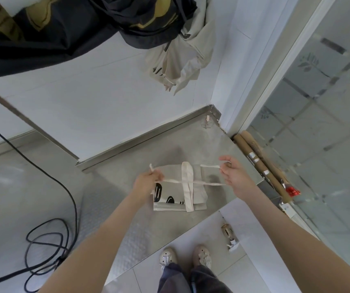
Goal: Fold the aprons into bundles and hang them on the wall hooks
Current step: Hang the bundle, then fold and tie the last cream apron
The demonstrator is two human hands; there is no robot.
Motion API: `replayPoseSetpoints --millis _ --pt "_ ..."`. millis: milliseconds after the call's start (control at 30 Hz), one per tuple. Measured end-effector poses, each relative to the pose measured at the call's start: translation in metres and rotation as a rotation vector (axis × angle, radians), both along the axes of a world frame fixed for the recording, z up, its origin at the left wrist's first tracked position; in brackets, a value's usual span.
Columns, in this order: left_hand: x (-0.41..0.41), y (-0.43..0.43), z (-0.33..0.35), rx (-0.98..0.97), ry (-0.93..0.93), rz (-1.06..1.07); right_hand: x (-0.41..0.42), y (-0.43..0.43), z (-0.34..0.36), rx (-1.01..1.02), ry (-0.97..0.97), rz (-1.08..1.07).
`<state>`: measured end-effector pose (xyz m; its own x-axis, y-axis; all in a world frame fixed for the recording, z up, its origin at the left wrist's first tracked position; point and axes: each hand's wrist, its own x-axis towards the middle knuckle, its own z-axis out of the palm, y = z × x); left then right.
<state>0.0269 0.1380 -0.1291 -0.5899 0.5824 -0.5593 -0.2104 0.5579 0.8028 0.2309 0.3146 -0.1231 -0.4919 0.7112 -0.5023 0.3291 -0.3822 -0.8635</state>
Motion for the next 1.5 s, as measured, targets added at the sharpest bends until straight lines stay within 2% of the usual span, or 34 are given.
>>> replayPoseSetpoints --millis 100,267,333,500,600,667,700,767,900,1000,1100,1300,1367,1433,1500 --pt "-0.012 -0.010 -0.015 -0.115 0.055 0.041 0.018 0.008 -0.012 0.204 -0.197 0.130" --pt "-0.012 -0.010 -0.021 -0.116 -0.008 0.016 0.016 0.007 -0.025 0.506 -0.560 0.719" --pt "-0.014 -0.009 -0.025 -0.163 -0.022 0.040 0.014 0.005 -0.027 0.553 -0.613 0.751" --pt "-0.016 -0.013 -0.025 -0.230 -0.044 0.099 0.019 0.001 -0.035 0.582 -0.612 0.672" --pt "-0.010 -0.007 -0.014 -0.135 -0.002 0.047 0.016 -0.005 -0.035 0.673 -0.735 0.716" --pt "-0.001 0.000 0.000 -0.012 -0.013 -0.052 0.011 -0.010 -0.033 0.791 -0.686 0.701" --pt "0.005 0.005 0.008 0.053 -0.027 -0.115 0.008 -0.012 -0.031 0.827 -0.597 0.674" --pt "0.017 0.015 0.024 0.188 -0.071 -0.246 -0.001 -0.021 -0.022 0.711 -0.330 0.605" --pt "0.035 0.036 0.039 0.405 -0.200 -0.388 -0.021 -0.048 -0.006 0.115 0.178 0.422" --pt "0.041 0.048 0.038 0.515 -0.351 -0.246 -0.031 -0.053 -0.022 -0.115 0.399 0.166" --pt "0.040 0.052 0.027 0.570 -0.386 0.032 -0.034 -0.048 -0.036 -0.272 0.581 -0.044" --pt "0.035 0.026 -0.018 0.475 -0.415 0.517 -0.025 -0.038 -0.048 -0.383 0.665 -0.343" --pt "0.028 0.014 -0.029 0.435 -0.400 0.607 -0.017 -0.035 -0.052 -0.436 0.665 -0.400" --pt "0.024 0.009 -0.031 0.420 -0.377 0.583 -0.013 -0.038 -0.052 -0.381 0.541 -0.296" --pt "0.026 0.013 -0.024 0.446 -0.351 0.496 -0.019 -0.044 -0.049 -0.202 0.341 -0.093"
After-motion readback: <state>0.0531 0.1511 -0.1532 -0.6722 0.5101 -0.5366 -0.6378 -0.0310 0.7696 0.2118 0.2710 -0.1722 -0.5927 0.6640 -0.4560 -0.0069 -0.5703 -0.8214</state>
